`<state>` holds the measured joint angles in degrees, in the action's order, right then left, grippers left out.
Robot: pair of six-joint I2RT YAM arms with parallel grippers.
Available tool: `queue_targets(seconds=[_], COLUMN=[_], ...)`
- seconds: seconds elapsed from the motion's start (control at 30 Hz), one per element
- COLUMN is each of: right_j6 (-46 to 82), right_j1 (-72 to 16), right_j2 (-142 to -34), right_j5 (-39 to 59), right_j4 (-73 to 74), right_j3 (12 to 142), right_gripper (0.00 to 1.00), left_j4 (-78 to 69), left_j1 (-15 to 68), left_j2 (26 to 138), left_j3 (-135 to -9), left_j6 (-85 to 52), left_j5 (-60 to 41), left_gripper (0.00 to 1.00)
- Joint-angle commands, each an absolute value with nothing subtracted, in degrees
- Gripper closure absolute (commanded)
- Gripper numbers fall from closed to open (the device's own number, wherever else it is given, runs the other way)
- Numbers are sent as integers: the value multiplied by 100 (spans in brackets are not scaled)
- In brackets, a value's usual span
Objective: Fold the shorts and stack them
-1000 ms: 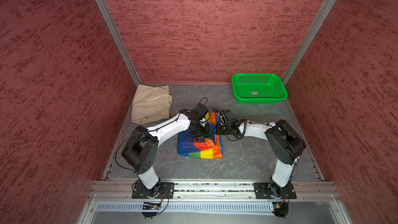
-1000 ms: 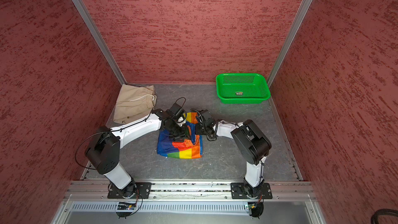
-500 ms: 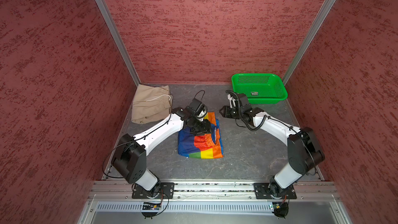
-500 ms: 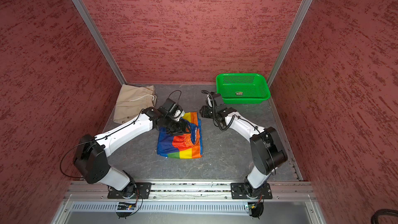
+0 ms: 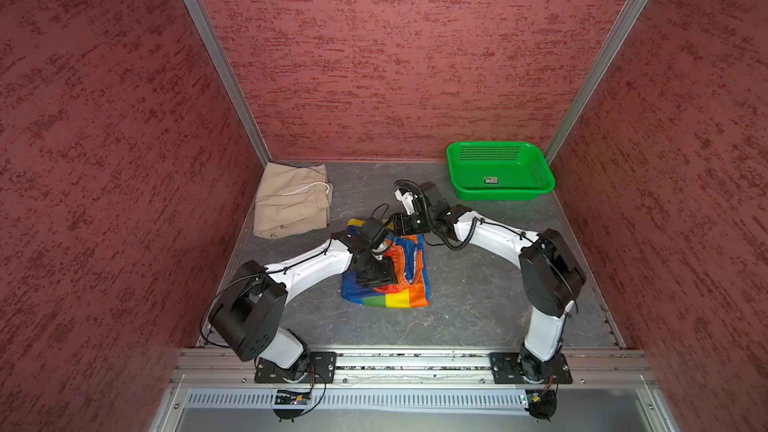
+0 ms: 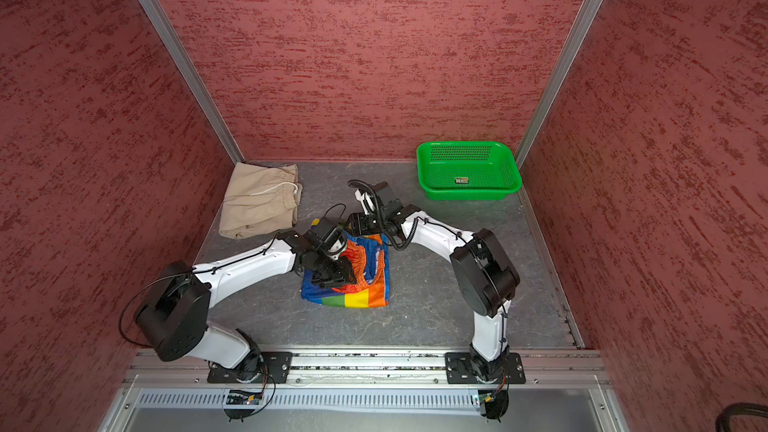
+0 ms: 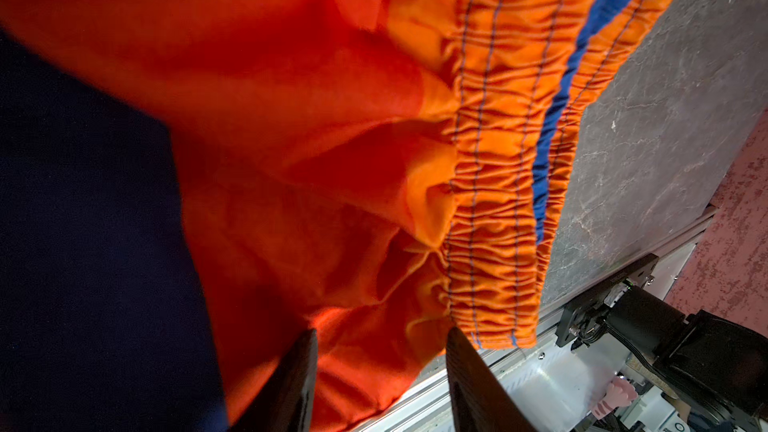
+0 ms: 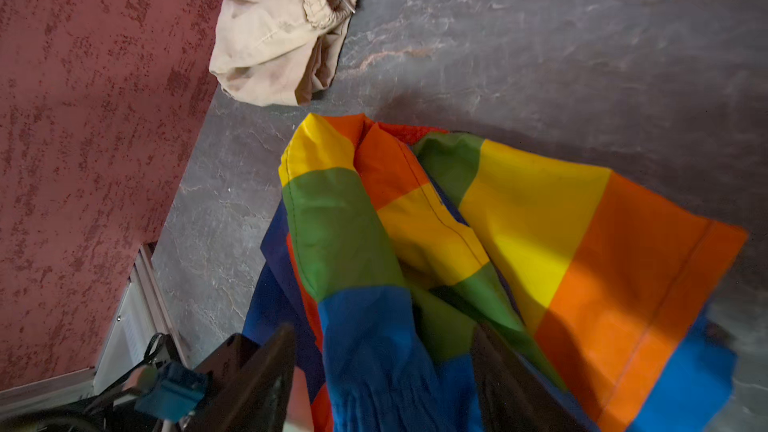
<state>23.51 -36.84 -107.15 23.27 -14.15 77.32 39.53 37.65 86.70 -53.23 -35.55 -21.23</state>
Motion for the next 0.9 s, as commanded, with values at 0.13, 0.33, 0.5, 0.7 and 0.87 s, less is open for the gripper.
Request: queue_targets(seconds=[0.13, 0.33, 0.5, 0.7, 0.87], right_j6=[2448, 2370, 2230, 2206, 2294], right_j1=[-3746, -3492, -3109, -2903, -2677], right_j2=[-10898, -10468, -9927, -9789, -10266], right_j5=[2374, 1950, 1706, 1463, 1177], right_j4=[-1416, -1687, -1871, -1942, -1693], right_j3=[7607, 7497, 7190, 6818, 6493], right_gripper=[76, 100, 100, 100, 100], left_j4=[3727, 3448, 3241, 3065, 2971], left_j1=[3744, 3735, 3720, 3726, 3733], left_j2=[8743, 8818, 9017, 9166, 9304], left_j3=[-5305, -4977, -4759, -4622, -4566], left_j6=[-3600, -3730, -3760, -3787, -3858], left_j5=[-2035, -2087, -2135, -2231, -2297], left_gripper=[49, 49, 51, 52, 53])
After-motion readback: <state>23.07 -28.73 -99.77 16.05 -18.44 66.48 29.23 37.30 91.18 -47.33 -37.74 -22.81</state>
